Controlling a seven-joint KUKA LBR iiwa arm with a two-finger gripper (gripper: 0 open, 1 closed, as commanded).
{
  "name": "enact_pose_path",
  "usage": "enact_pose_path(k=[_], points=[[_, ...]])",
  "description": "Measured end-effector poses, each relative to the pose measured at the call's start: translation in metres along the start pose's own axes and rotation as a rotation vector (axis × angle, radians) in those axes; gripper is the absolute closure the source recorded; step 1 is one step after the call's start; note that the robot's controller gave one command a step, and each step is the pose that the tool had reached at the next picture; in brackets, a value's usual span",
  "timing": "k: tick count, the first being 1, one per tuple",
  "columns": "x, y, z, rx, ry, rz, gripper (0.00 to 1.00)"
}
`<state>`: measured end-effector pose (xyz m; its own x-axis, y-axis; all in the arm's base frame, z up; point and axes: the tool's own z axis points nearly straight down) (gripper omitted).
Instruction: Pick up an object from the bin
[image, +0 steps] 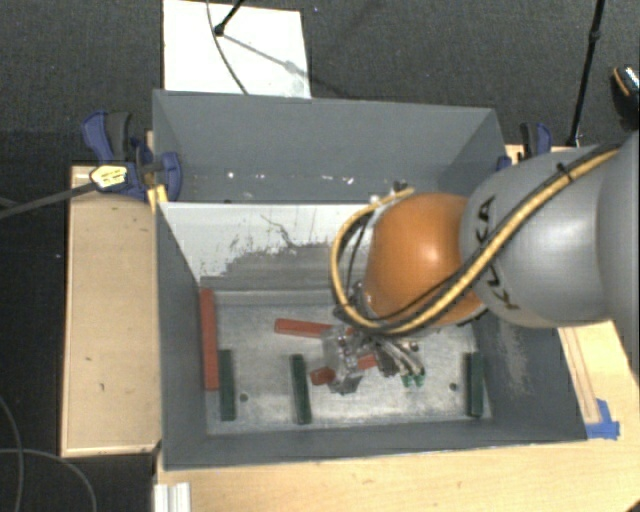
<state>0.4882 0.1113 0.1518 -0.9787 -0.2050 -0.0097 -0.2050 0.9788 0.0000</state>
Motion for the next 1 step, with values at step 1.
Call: enact_pose_path(k=[1], points=[[-0.0010,0.0000,-0.0093,0.000,0.004,-0.002,1.00]])
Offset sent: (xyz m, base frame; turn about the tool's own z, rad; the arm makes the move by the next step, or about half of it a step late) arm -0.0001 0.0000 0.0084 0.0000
